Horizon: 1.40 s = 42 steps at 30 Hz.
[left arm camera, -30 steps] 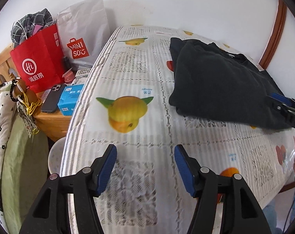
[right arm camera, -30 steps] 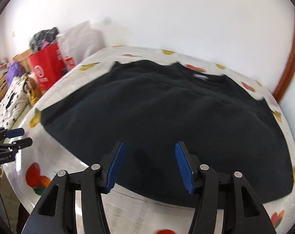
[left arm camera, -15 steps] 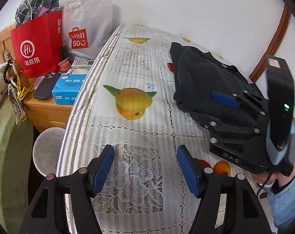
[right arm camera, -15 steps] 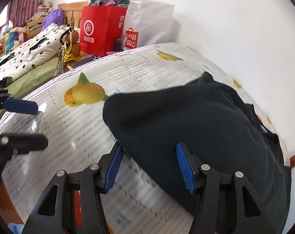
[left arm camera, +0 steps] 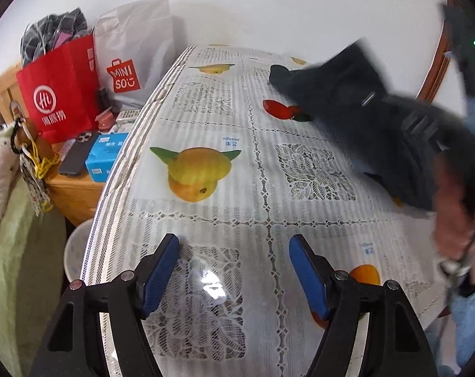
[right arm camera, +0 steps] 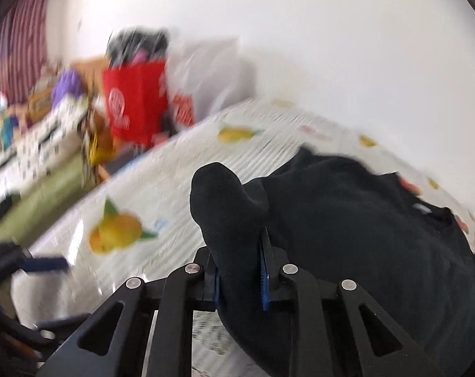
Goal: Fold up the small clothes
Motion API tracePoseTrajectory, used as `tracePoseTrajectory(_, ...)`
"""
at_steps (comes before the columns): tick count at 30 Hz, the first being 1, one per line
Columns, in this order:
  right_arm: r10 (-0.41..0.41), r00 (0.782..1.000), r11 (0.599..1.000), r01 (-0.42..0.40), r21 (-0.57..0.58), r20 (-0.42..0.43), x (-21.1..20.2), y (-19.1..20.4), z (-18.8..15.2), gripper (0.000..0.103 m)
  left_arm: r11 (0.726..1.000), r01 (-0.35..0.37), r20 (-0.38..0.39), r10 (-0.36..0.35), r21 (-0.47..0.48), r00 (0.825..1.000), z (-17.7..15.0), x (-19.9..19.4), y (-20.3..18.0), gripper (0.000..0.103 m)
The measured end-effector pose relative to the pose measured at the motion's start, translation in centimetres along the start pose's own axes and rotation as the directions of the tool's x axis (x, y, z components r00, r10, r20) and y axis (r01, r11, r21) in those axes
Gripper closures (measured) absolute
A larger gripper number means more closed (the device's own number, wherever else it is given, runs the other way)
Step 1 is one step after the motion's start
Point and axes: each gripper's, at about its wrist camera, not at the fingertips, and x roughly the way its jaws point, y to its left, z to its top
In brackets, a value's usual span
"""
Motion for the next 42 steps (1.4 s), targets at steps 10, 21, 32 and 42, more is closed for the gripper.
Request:
tracePoseTrajectory(10, -0.232, 0.959, 0.839, 0.114, 0.531, 0.161, -10.4, -19.7, -5.8, 0.087, 0.993, 0.029, 0.004, -0.03, 0.116, 1.0, 1.5, 0.6, -5.6, 0.032)
tracePoseTrajectory(21, -0.186, 0.983, 0.719, 0.14, 0.681, -0.007, -11.4, -27.3, -17.1, 0.078, 0.898, 0.351, -0.06, -0.348, 0.264, 0.936, 2.4, 0.7, -19.8, 0.026)
tracePoseTrajectory(32, -0.112, 0.994, 0.787, 0.088, 0.611, 0.001, -11.3, -29.4, -16.8, 0.064, 0.865, 0.355, -0.128, -0.331, 0.354, 0.935, 0.8, 3.3, -29.6, 0.023)
tracePoseTrajectory(42, -0.142, 0.989, 0.837, 0.143, 0.528, -0.044, -8.7, -28.2, -15.7, 0.088, 0.913, 0.331, -0.047, -0.33, 0.236, 0.943, 1.5, 3.8, -27.8, 0.076)
